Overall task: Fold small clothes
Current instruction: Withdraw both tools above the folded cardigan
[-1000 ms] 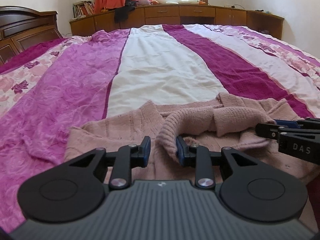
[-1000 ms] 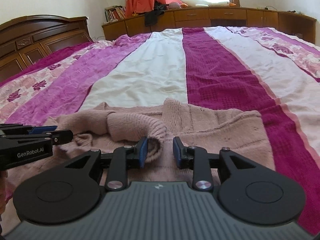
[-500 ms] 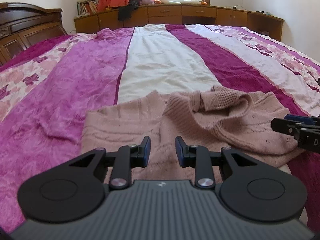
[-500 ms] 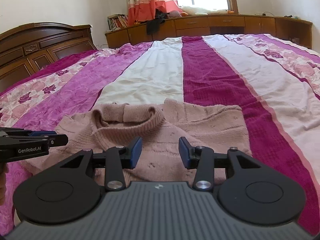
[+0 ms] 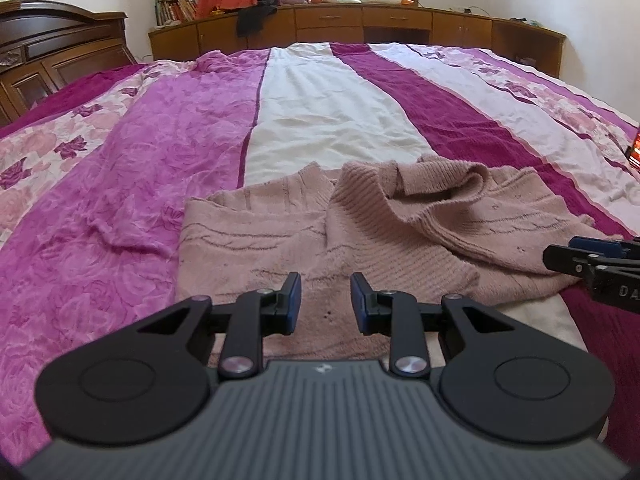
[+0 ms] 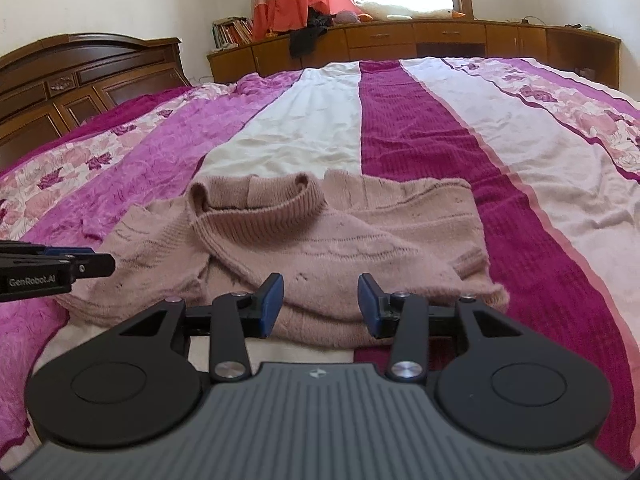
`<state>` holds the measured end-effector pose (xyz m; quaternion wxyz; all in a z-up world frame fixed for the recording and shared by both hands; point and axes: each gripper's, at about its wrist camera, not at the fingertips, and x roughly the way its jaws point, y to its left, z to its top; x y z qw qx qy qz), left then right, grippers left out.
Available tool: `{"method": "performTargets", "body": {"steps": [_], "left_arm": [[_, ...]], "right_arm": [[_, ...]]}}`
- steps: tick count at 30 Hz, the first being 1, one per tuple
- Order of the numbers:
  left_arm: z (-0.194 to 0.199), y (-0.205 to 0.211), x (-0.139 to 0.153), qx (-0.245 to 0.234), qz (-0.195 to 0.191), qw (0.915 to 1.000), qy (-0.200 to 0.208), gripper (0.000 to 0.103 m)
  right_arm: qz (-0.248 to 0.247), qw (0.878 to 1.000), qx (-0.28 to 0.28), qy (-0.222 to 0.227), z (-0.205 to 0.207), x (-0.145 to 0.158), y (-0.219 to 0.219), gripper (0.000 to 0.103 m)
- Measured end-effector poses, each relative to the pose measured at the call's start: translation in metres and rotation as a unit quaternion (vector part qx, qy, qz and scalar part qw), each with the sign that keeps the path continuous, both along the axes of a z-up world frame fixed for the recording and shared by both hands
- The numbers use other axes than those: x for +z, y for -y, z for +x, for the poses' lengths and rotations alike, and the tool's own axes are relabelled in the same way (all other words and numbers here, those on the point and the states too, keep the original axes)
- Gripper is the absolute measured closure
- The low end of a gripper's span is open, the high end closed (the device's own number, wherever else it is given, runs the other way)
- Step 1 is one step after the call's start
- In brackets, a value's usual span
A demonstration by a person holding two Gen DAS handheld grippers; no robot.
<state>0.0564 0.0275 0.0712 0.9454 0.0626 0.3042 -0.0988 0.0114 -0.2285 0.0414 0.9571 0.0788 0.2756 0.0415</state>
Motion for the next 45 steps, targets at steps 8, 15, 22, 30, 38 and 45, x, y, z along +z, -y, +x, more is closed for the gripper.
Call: {"method": "performTargets", "body": {"steps": [8,15,22,30,38,45], "left_arm": [[-0.008,0.013,-0.007,-0.027,0.010,0.9996,-0.006,0.061],[-0.012,0.025,-0.015,-0.061,0.027,0.9977,-0.012,0.055],[-0.013,0.042,-0.022,-0.108,0.052,0.9928,-0.001,0.052],[-0.001,0.052,-0.035,-0.110,0.065,0.9917,0.014,0.052],[0.003,0.047,-0.032,-0.128,0.040,0.9907,0.021,0.074],[0.008,0.032,-0.019,-0.115,-0.001,0.9932,0.016,0.089]], "right_arm": [[-0.002,1.000,-0.008,-0.009,-0.003,-0.008,0.004,0.054],[-0.002,1.000,-0.005,-0.019,-0.004,-0.013,0.004,0.054],[-0.013,1.000,0.013,-0.014,0.001,-0.010,-0.005,0.054],[-0.046,0.997,0.056,0.006,0.020,-0.002,-0.023,0.054],[-0.052,0.996,0.076,0.000,0.040,-0.008,-0.035,0.053],[-0.054,0.994,0.094,0.002,0.048,-0.009,-0.040,0.053]]}}
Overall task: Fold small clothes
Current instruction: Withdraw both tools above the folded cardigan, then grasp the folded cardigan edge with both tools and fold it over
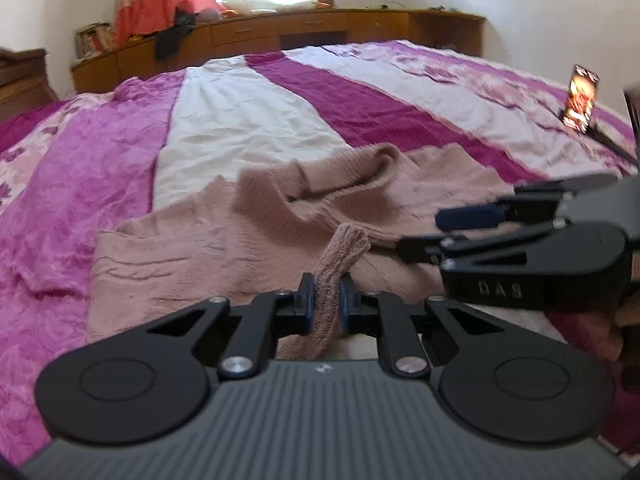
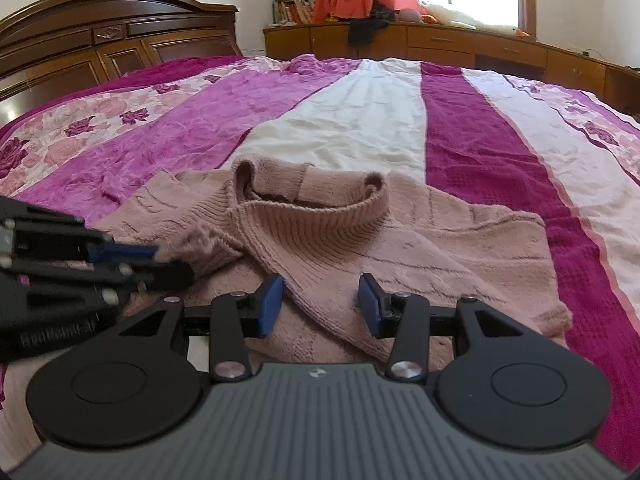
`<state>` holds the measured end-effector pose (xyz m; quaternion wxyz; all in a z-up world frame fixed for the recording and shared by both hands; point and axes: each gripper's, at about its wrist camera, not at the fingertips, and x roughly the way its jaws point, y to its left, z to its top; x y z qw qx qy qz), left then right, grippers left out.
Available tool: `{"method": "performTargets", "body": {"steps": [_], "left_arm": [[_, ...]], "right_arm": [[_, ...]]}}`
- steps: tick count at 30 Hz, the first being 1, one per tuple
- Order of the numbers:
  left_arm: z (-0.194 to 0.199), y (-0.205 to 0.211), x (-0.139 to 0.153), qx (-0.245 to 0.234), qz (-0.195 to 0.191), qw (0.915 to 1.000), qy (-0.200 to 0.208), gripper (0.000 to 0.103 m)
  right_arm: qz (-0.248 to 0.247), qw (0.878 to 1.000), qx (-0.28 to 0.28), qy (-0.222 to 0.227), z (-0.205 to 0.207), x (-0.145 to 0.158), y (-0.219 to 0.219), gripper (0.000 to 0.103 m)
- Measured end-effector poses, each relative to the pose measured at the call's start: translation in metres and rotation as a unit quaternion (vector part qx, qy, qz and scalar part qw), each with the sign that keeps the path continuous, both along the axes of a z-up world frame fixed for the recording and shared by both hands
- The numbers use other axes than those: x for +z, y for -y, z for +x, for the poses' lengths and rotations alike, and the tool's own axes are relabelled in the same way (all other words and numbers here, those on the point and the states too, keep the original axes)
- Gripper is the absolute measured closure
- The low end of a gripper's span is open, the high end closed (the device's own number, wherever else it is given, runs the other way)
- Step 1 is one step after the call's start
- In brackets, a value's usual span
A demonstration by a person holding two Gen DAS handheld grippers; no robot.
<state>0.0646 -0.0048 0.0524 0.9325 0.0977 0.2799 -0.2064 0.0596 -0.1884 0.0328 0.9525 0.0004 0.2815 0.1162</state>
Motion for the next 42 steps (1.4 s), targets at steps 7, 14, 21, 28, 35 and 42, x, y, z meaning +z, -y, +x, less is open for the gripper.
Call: {"method": "performTargets", "body": {"steps": [7,14,21,28,35,42], "left_arm": [[0.026,-0.029,0.024,0.068,0.020,0.9968,0.036,0.090],[0.071,-0.061,0.041,0.128,0.052,0.9881,0.068,0.091],[0.105,-0.081,0.030,0.165,0.095,0.9788,0.075,0.091],[0.135,-0.090,0.018,0.177,0.118,0.9739,0.080,0.091],[0.167,-0.095,-0.007,0.180,0.144,0.9715,0.056,0.091],[0.175,-0.106,-0.029,0.192,0.147,0.9701,0.023,0.089]], "right_arm": [[0.015,0.999,0.040,-0.006,0.020,-0.001,-0.015,0.053],[-0.023,0.999,0.044,-0.001,0.037,-0.009,-0.032,0.065],[-0.047,0.998,0.009,0.038,0.037,0.012,-0.013,0.095],[-0.072,0.992,-0.084,0.067,0.061,0.039,0.056,0.095],[-0.082,0.988,-0.130,0.011,0.110,0.011,0.113,0.095],[-0.067,0.988,-0.134,-0.032,0.135,-0.021,0.134,0.093]]}}
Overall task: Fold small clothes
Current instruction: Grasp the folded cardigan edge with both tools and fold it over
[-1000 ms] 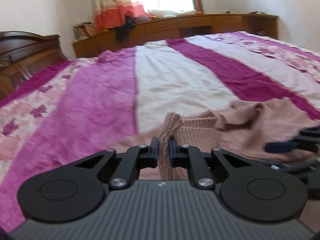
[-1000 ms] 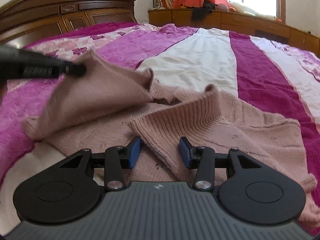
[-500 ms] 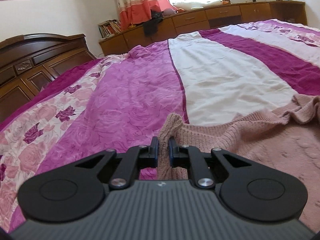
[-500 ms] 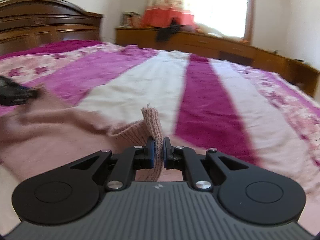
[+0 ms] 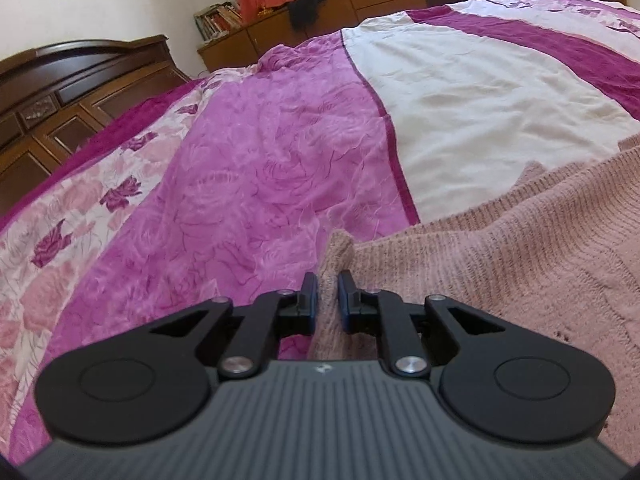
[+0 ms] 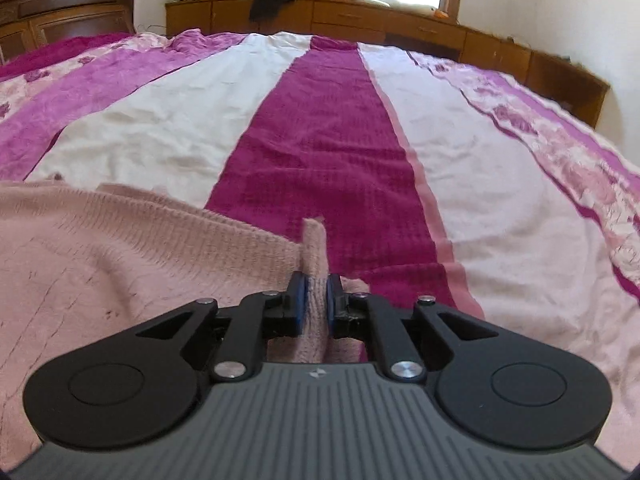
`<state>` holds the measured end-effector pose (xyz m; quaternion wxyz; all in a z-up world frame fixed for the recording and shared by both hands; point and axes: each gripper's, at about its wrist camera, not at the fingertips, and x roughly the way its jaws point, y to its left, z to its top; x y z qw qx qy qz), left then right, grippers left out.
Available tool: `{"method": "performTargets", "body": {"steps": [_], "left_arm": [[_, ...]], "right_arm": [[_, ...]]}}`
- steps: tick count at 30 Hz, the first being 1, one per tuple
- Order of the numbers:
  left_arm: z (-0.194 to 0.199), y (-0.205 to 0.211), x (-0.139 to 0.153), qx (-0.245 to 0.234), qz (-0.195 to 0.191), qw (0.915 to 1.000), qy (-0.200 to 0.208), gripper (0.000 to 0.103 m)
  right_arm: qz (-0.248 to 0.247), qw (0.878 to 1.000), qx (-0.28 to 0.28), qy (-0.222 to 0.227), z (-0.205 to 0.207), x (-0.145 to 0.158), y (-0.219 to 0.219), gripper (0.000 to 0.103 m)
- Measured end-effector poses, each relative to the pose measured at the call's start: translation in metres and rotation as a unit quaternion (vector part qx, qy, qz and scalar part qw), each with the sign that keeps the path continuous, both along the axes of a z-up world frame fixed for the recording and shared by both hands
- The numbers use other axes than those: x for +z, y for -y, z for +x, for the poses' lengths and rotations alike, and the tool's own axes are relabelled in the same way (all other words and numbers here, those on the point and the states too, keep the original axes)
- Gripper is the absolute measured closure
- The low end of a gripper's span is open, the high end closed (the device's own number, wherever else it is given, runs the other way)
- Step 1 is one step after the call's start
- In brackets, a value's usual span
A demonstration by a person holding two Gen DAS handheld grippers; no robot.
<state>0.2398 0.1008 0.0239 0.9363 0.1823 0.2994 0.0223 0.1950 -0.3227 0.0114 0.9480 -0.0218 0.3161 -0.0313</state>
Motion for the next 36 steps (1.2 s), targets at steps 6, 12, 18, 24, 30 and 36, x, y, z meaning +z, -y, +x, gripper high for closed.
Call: {"method": "performTargets", "body": {"steps": [6,12,18,24,30,36], "left_arm": [[-0.012,-0.008,0.015,0.000,-0.041,0.9991,-0.010,0.088],[-0.046,-0.011,0.030,-0.005,-0.075,0.9969,-0.023,0.088],[-0.081,-0.006,0.041,-0.018,-0.120,0.9920,-0.035,0.088],[-0.103,0.003,0.038,-0.025,-0.151,0.9870,-0.048,0.088],[-0.111,0.007,0.023,-0.023,-0.146,0.9868,-0.067,0.088],[-0.114,0.010,0.021,-0.024,-0.135,0.9883,-0.066,0.089]], "right_arm": [[0.089,0.995,-0.044,0.019,-0.001,0.019,0.030,0.091],[0.226,0.973,-0.036,-0.012,-0.030,0.030,0.050,0.070],[0.276,0.959,-0.033,-0.058,-0.057,0.023,0.046,0.054],[0.251,0.965,-0.015,-0.076,-0.060,0.018,0.037,0.090],[0.213,0.974,-0.054,-0.050,-0.058,0.019,0.052,0.094],[0.214,0.974,-0.057,-0.041,-0.064,0.019,0.055,0.092]]}}
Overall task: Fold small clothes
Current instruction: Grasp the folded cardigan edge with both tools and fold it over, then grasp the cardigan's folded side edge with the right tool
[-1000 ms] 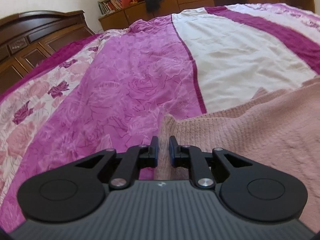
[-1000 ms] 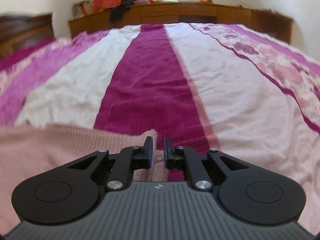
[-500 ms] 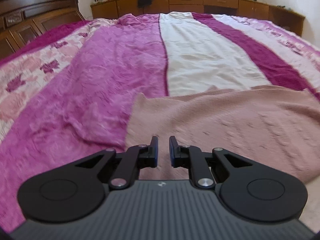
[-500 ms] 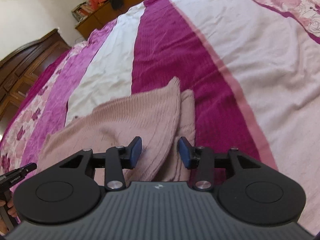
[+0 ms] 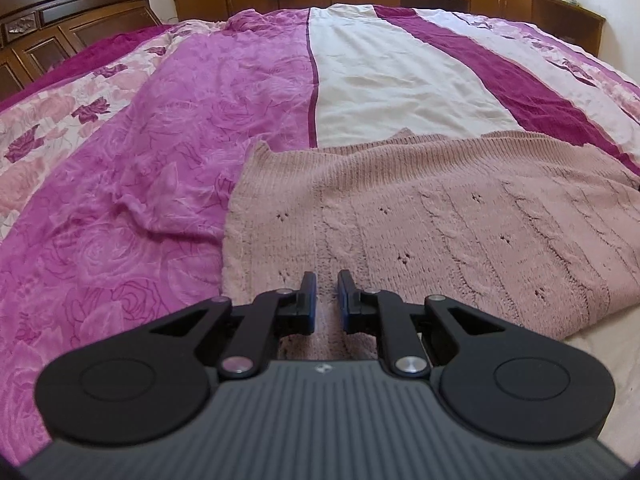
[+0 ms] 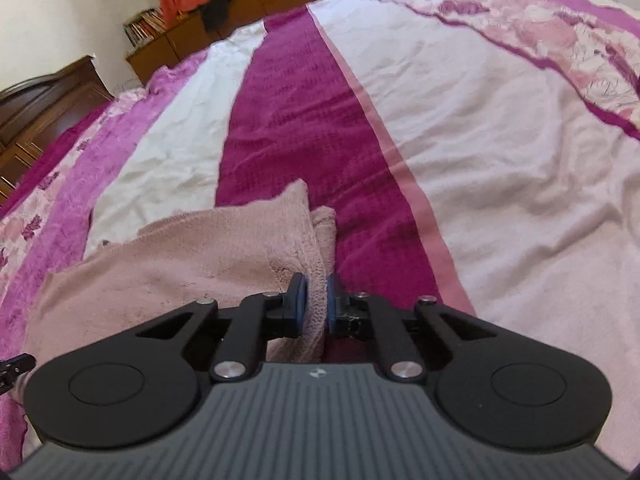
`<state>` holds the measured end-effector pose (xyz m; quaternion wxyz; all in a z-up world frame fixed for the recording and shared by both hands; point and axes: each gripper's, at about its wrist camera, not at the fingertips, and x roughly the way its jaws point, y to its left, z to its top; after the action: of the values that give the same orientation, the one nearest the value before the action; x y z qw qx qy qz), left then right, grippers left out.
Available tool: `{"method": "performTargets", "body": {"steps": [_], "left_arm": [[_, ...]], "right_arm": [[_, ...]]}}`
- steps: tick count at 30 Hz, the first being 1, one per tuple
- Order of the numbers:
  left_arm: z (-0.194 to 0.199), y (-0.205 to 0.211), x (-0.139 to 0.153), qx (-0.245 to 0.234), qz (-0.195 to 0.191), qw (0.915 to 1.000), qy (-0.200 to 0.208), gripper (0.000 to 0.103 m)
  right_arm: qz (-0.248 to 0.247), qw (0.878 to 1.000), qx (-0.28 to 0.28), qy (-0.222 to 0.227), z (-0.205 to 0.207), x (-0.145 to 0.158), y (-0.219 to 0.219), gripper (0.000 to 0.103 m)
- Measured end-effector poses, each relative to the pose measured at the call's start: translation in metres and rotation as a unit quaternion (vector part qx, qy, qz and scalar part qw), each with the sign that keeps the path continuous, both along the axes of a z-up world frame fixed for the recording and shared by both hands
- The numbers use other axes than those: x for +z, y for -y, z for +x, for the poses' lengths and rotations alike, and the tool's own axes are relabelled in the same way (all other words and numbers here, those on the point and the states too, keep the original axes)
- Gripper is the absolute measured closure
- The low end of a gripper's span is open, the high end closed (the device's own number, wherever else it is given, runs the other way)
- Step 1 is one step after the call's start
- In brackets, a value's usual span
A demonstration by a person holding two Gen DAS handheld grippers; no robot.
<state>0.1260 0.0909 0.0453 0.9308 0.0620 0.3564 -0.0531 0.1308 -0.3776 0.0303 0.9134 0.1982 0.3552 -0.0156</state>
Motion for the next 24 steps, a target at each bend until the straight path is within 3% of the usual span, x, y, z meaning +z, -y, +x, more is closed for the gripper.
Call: {"method": "performTargets", "body": {"steps": [3,7,11,16,24], "left_arm": [[-0.002,0.000,0.002,0.000,-0.001,1.0000,-0.002,0.089],[-0.009,-0.001,0.005,0.003,-0.011,0.9999,-0.005,0.088],[-0.020,-0.001,0.009,0.010,-0.021,0.9997,-0.007,0.088],[-0.033,0.000,0.013,0.013,-0.025,0.9995,-0.012,0.088],[-0.049,-0.007,0.020,0.049,-0.044,0.9975,-0.023,0.088]], "right_arm": [[-0.020,1.000,-0.002,0.017,-0.016,0.013,-0.007,0.091],[-0.012,0.998,0.021,0.050,-0.044,0.027,-0.017,0.091],[-0.016,0.997,0.046,0.056,-0.063,0.024,-0.032,0.081],[-0.063,0.997,0.038,0.022,-0.068,-0.001,-0.041,0.064],[0.018,0.999,0.018,0.036,-0.078,-0.008,-0.017,0.053]]}}
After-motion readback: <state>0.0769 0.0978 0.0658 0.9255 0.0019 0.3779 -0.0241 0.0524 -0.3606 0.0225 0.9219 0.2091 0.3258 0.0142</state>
